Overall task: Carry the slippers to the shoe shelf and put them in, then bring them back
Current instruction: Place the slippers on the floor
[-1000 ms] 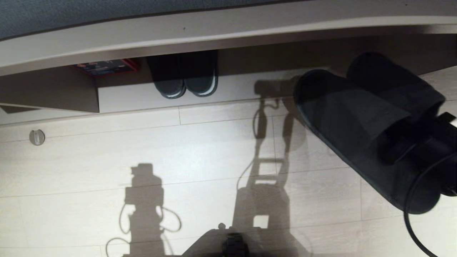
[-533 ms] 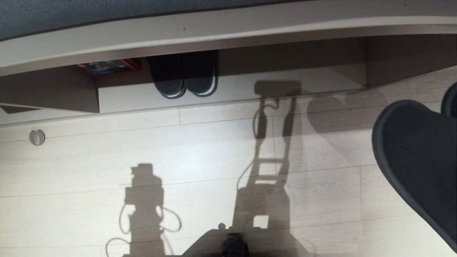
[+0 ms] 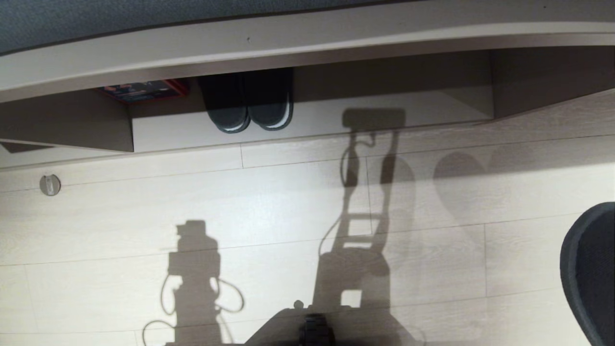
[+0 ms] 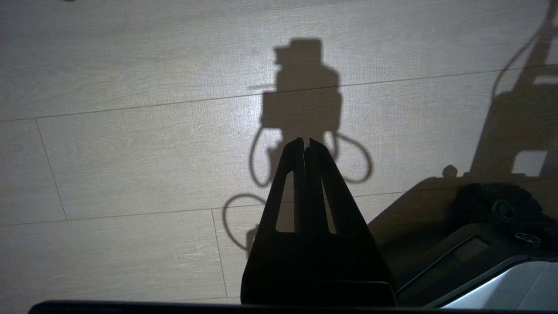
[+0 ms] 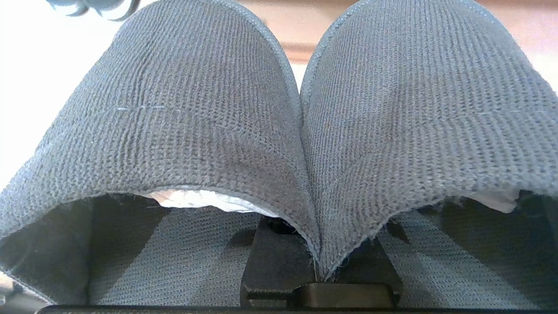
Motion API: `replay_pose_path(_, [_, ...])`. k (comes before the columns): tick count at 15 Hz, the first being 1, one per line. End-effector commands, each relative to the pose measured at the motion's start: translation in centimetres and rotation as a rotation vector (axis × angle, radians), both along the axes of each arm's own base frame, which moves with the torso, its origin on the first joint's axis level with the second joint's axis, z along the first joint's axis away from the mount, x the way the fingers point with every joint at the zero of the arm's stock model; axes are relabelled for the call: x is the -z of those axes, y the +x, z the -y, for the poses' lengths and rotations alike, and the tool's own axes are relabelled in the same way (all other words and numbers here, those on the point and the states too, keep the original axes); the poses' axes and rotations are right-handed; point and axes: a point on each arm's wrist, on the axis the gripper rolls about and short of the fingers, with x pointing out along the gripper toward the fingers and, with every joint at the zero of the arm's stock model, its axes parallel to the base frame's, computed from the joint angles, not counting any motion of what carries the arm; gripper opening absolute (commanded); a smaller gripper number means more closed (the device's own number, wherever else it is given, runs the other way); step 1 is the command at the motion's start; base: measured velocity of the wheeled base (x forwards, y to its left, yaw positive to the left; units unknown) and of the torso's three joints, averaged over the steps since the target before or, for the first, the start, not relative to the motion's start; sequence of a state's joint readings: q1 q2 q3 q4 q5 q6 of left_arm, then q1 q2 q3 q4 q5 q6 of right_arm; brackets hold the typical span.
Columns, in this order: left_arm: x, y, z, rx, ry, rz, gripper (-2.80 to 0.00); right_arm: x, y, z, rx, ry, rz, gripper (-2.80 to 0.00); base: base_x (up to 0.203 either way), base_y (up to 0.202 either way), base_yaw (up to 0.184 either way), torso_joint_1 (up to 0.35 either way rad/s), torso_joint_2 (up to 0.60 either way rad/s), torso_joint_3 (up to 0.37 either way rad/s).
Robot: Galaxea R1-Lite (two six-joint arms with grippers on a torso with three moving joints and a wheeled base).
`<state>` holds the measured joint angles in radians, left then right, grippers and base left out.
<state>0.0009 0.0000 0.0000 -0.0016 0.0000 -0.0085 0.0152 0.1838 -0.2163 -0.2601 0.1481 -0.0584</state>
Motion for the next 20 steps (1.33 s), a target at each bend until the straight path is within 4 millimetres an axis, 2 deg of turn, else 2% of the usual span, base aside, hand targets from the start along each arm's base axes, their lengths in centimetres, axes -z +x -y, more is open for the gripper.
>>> replay_pose_path(1, [0.0,0.0,0.0,-0.001,-0.001,0.000,-2.80,1.9,-0.6,0.0,0.001,0.000,0.023,-2.80,0.000,0.000,0.000,0.000,0.00,0.000])
replay_pose_path(4, [0.0,0.0,0.0,0.000,0.001,0.000,-2.80,5.5,-0.6,0.0,0.005,-0.004,-0.041,-2.80,0.000,0.000,0.000,0.000,0.00,0.000])
replay_pose_path(6, [0.0,0.0,0.0,-0.001,0.001,0.001,-2.80,7.0,0.0,0.0,0.022,0.000,-0.099,-2.80,0.000,0.000,0.000,0.000,0.00,0.000])
replay_pose_path(11, [0.0,0.0,0.0,0.000,0.001,0.000,-2.80,7.7,0.1,0.2,0.083,0.003,-0.165,-2.80,0.000,0.000,0.000,0.000,0.00,0.000])
replay_pose_path(13, [0.0,0.0,0.0,-0.001,0.001,0.000,-2.80,8.9,0.2,0.3,0.148,-0.009,-0.281,-2.80,0.000,0.000,0.000,0.000,0.00,0.000])
replay_pose_path(20, [0.0,0.0,0.0,-0.001,0.001,0.000,-2.80,8.9,0.2,0.3,0.144,0.028,-0.289,-2.80,0.000,0.000,0.000,0.000,0.00,0.000])
